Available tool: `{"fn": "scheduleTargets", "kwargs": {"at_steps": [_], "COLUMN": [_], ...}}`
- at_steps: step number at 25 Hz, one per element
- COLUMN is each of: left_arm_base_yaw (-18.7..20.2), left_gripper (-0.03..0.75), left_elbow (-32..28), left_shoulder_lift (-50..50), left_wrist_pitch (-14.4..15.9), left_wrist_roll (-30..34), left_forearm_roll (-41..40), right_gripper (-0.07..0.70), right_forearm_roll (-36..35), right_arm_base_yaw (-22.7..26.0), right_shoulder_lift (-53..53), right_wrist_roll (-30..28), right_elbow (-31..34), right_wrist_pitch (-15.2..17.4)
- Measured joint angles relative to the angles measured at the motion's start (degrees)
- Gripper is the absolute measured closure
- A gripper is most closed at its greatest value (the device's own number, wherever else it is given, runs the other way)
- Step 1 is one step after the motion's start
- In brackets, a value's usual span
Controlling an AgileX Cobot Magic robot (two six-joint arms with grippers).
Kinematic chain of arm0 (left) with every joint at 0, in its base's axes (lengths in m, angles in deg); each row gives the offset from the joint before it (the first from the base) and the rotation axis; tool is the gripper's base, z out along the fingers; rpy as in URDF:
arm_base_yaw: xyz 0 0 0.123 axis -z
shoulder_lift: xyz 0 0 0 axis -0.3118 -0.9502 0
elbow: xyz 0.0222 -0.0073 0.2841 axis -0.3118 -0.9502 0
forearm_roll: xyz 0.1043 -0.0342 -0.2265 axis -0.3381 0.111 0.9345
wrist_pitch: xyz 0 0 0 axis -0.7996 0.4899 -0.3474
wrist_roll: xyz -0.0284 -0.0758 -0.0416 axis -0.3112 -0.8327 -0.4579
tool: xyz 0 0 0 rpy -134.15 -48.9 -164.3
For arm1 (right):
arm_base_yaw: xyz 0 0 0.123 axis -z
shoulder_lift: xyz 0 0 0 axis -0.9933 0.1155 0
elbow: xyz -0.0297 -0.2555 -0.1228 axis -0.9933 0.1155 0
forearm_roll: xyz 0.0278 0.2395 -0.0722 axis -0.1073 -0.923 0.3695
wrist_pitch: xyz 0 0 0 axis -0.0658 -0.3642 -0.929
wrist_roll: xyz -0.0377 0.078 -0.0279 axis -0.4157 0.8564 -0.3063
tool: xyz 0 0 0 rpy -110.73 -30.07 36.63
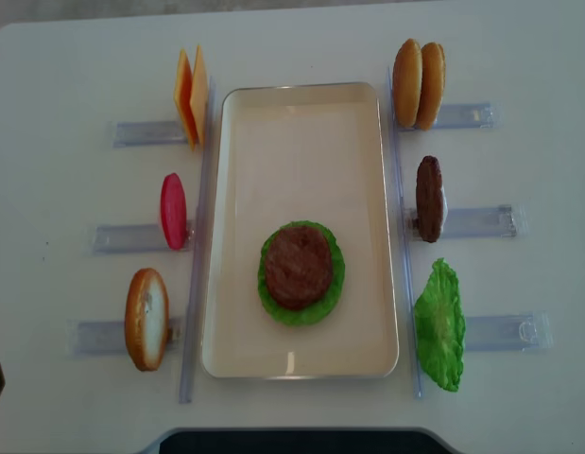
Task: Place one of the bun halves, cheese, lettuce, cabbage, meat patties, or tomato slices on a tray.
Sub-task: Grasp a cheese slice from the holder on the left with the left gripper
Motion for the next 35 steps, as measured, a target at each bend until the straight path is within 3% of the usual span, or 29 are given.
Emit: {"fn": "scheduleTargets", "kwargs": {"at_steps": [31,35], "left_arm_base_yaw": [0.0,0.0], "left_gripper": [0.716,0.622], "left_elbow": [0.0,0.0], "left_shoulder_lift": [0.0,0.0], "left_wrist_pitch": [0.0,0.0], "left_wrist_roll": [0.0,0.0], "left_forearm_roll": [0.8,2.2], "right_gripper": [0.097,0.097], "right_forearm_roll": [0.2,-0.1], "right_arm_base_yaw": [0.0,0.0], "right_shoulder_lift": [0.0,0.0], "right_wrist_roll": [0.0,0.0], "right_elbow": [0.0,0.0], "right_wrist_pitch": [0.0,0.0]}}
